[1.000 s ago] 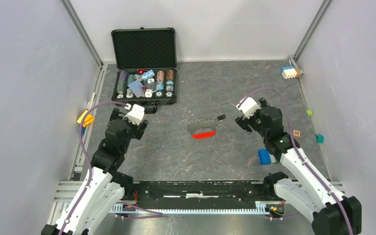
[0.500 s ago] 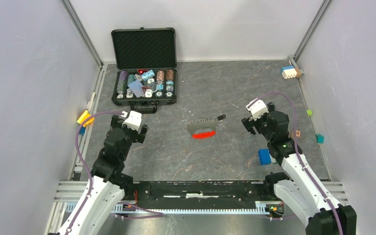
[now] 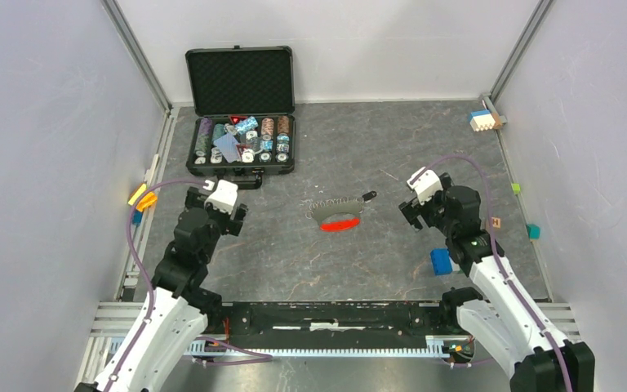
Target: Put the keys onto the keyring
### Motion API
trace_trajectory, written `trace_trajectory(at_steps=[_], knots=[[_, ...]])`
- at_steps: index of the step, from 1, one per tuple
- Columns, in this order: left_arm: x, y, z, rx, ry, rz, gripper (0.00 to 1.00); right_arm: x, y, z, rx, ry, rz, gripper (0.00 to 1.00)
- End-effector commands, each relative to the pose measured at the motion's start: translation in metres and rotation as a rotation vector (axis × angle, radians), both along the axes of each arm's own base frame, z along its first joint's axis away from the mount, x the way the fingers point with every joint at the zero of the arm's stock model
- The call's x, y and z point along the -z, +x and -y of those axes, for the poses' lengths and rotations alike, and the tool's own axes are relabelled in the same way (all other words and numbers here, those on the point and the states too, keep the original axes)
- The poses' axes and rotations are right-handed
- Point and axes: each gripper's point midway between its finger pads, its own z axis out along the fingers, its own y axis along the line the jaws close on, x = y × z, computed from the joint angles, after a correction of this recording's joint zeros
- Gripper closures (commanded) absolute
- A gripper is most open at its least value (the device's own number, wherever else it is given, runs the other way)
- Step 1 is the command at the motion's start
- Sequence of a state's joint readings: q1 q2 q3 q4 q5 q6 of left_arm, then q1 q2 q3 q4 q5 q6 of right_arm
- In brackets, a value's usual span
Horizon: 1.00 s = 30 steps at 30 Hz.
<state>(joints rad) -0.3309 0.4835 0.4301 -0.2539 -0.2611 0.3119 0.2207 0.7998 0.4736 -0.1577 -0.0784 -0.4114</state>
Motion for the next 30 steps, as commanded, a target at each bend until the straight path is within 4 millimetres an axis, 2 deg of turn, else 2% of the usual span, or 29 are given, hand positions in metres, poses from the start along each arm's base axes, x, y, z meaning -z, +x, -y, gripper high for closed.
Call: trace_trajectory(at_steps=[1, 8, 14, 18, 22, 30], knots=[[-0.040, 0.003, 0.005, 0.019, -0.043, 0.068, 0.00, -0.033, 0.002, -0.005, -0.017, 0.039, 0.091, 0.02], [-0.048, 0.002, 0.018, 0.101, -0.044, 0.087, 0.00, -0.042, 0.000, 0.000, 0.008, 0.044, 0.143, 0.02], [-0.084, 0.015, 0.037, 0.149, -0.130, 0.098, 0.00, -0.043, 0.007, 0.009, 0.084, 0.043, 0.127, 0.02], [-0.106, 0.024, 0.037, 0.110, -0.205, 0.157, 0.00, -0.046, 0.006, 0.012, 0.098, 0.046, 0.144, 0.02], [-0.102, 0.021, 0.039, 0.107, -0.246, 0.151, 0.00, -0.050, 0.004, 0.012, 0.093, 0.054, 0.170, 0.02], [-0.080, 0.021, 0.024, 0.040, -0.217, 0.134, 0.00, -0.055, 0.005, 0.017, 0.119, 0.042, 0.192, 0.02]])
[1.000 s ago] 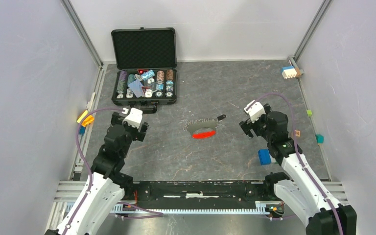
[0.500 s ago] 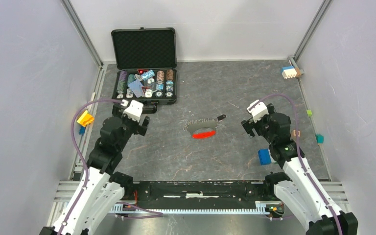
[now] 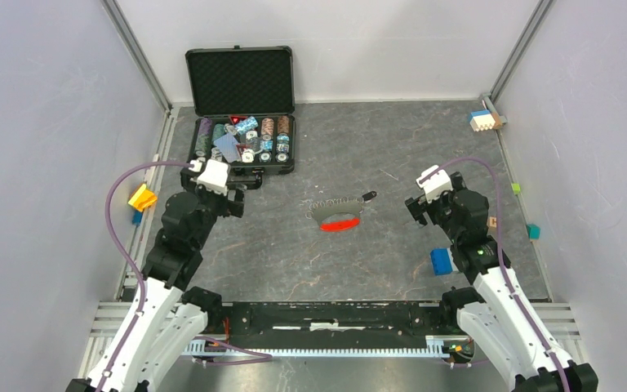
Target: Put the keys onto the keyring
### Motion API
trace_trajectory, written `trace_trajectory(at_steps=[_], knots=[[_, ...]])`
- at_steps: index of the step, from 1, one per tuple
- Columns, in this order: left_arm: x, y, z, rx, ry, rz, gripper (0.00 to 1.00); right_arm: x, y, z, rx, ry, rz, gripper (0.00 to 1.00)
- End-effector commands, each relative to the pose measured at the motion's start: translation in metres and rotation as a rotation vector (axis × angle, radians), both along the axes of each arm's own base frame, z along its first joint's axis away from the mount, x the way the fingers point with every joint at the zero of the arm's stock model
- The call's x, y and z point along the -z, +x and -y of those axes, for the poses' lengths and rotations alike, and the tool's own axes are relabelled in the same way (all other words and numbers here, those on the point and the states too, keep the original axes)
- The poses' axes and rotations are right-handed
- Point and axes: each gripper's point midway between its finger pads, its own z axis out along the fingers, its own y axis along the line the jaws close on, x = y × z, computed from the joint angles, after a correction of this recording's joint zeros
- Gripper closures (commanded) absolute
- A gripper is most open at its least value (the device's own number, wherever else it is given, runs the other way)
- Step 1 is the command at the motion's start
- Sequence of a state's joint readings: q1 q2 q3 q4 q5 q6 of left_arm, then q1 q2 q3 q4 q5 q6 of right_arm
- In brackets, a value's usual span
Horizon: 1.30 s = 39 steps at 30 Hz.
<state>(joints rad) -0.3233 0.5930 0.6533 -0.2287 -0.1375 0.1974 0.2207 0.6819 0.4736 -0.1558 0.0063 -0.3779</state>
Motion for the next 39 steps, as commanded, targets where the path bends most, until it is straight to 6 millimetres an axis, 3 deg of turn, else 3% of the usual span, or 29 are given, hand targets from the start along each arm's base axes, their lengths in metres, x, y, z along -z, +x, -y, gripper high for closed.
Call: trace_trajectory(at_steps=[1, 12, 19, 39], knots=[[0.005, 0.003, -0.005, -0.037, -0.036, 0.015, 0.00, -0.023, 0.006, 0.002, 0.024, 0.019, 0.078, 0.02], [0.011, -0.004, 0.014, 0.071, -0.051, -0.025, 0.00, -0.018, 0.005, -0.001, 0.004, 0.021, 0.061, 0.02], [0.012, -0.009, 0.024, 0.135, -0.063, -0.045, 0.00, -0.025, 0.004, 0.000, 0.006, 0.023, 0.095, 0.02], [0.017, -0.010, 0.028, 0.160, -0.058, -0.060, 0.00, -0.017, 0.005, 0.000, 0.006, 0.014, 0.068, 0.02]])
